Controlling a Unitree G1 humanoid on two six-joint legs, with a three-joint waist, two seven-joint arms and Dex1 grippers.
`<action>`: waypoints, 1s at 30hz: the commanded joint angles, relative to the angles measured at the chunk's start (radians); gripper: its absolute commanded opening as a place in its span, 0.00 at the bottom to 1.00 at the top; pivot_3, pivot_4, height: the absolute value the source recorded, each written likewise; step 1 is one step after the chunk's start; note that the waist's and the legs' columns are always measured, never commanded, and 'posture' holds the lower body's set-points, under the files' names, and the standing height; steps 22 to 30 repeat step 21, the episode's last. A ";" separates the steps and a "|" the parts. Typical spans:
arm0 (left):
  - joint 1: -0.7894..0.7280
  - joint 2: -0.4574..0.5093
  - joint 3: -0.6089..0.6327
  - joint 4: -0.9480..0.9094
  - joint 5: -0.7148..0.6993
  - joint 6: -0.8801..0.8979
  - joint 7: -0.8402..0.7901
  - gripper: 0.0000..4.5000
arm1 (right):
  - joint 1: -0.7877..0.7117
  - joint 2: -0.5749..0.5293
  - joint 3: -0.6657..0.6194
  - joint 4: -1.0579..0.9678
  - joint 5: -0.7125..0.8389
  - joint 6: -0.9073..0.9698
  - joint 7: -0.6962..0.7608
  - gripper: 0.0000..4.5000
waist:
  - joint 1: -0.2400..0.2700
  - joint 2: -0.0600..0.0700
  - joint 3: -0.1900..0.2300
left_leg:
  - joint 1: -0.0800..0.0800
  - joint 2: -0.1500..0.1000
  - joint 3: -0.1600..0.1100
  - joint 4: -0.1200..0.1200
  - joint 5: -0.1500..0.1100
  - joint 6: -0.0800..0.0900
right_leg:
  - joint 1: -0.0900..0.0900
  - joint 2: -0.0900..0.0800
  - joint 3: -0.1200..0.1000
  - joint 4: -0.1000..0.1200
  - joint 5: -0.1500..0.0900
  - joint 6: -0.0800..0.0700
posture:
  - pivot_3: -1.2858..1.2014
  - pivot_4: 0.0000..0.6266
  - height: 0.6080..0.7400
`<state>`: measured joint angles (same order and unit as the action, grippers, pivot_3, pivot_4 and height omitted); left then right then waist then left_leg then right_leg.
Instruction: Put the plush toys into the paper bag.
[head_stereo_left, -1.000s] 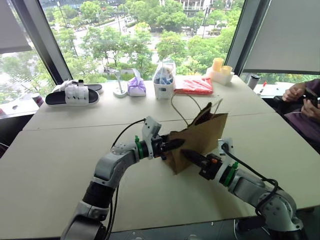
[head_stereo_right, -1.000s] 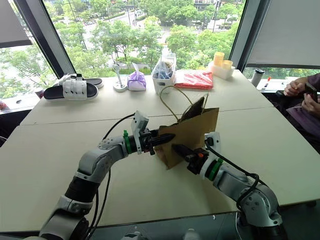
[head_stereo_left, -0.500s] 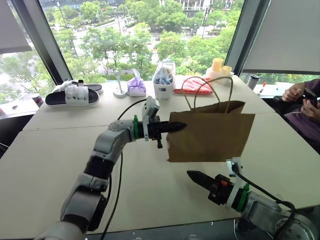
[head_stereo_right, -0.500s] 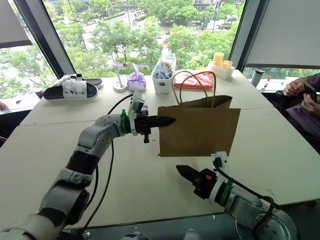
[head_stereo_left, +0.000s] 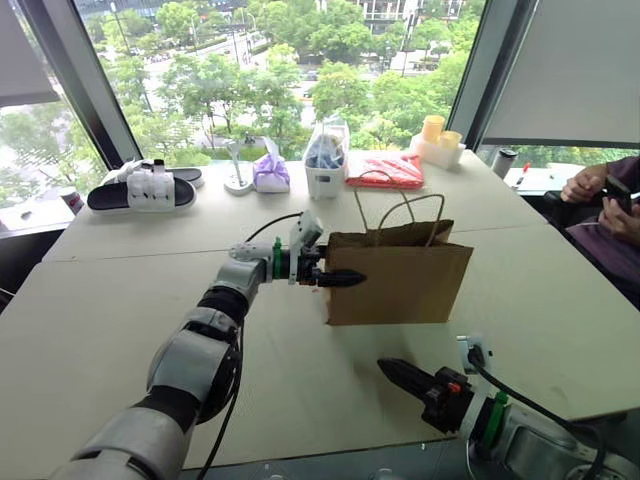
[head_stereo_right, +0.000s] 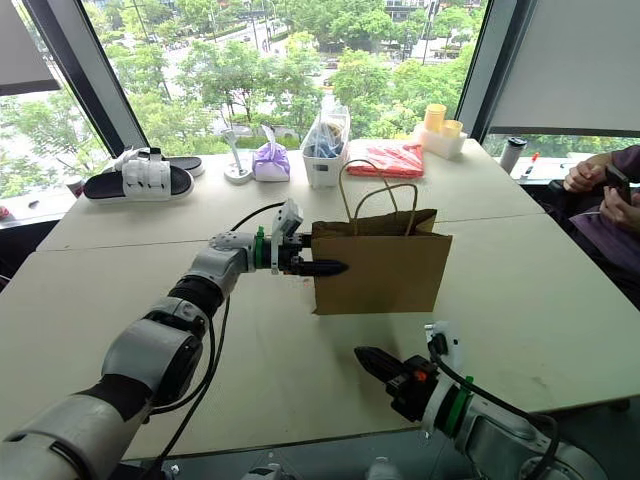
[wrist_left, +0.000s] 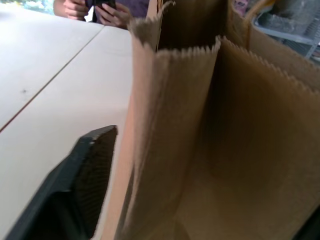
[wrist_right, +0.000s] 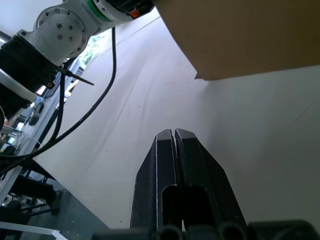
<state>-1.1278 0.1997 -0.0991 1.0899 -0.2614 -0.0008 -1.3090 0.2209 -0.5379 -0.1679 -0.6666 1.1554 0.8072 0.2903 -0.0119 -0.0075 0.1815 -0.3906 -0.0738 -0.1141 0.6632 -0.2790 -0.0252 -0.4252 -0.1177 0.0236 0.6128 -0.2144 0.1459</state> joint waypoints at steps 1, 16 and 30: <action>-0.010 0.046 0.049 -0.055 0.005 0.013 0.037 0.99 | -0.035 -0.044 -0.036 -0.011 0.005 -0.008 0.033 0.00 | 0.000 0.000 0.000 | 0.000 0.000 0.000 0.000 0.000 0.000 | 0.000 0.000 0.000 0.000 0.000 0.000 | 0.52 0.24 1.00; 0.937 0.294 0.316 -1.476 -0.319 0.797 0.489 0.99 | -0.090 -0.244 -0.142 0.142 -0.153 -0.036 0.259 0.00 | 0.028 0.001 0.000 | 0.001 0.003 -0.002 0.000 -0.001 0.001 | 0.001 -0.002 0.002 -0.001 0.000 0.000 | 0.52 0.24 1.00; 1.128 0.209 0.370 -1.691 -0.393 0.861 0.677 0.99 | -0.064 -0.211 -0.124 0.154 -0.178 -0.046 0.301 0.00 | 0.027 0.001 -0.001 | 0.001 0.002 -0.001 0.000 -0.001 0.001 | 0.001 -0.002 0.001 -0.001 0.000 0.000 | 0.52 0.24 1.00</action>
